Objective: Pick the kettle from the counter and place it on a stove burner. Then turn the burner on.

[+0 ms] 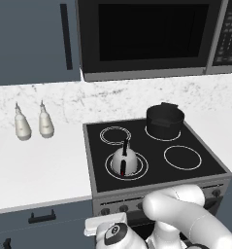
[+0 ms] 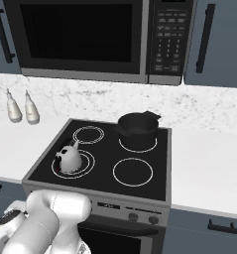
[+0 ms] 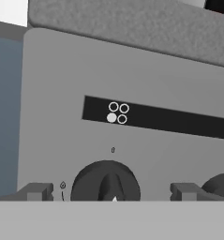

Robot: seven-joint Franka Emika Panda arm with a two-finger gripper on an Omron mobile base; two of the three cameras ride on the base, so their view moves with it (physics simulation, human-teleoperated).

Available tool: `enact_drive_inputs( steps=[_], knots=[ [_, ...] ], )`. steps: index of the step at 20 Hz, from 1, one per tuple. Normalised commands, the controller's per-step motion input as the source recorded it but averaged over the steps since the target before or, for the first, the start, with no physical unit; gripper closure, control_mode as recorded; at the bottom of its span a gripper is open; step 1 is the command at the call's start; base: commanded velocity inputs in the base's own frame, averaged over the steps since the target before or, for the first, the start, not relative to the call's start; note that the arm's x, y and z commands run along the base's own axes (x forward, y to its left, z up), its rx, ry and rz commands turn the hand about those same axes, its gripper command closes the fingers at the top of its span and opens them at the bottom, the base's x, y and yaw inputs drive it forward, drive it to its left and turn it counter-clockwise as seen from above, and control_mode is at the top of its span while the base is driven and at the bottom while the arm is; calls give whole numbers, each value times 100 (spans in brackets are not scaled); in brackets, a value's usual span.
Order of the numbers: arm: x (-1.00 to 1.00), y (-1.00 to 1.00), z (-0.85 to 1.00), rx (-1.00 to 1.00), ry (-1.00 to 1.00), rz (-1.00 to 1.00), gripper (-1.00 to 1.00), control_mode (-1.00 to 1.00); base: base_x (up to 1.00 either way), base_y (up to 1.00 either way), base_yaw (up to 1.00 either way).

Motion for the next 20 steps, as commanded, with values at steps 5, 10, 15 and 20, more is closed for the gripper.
enact_drive_inputs(
  steps=[5, 10, 15, 20],
  knots=[
    [4, 3, 0, 0, 0, 0, -100, -100, 0, 0, 0],
    [0, 0, 0, 0, 0, 0, 100, -100, 0, 0, 0],
    [0, 0, 0, 0, 0, 0, 100, -100, 0, 0, 0],
    [0, 0, 0, 0, 0, 0, 100, -100, 0, 0, 0]
  ],
)
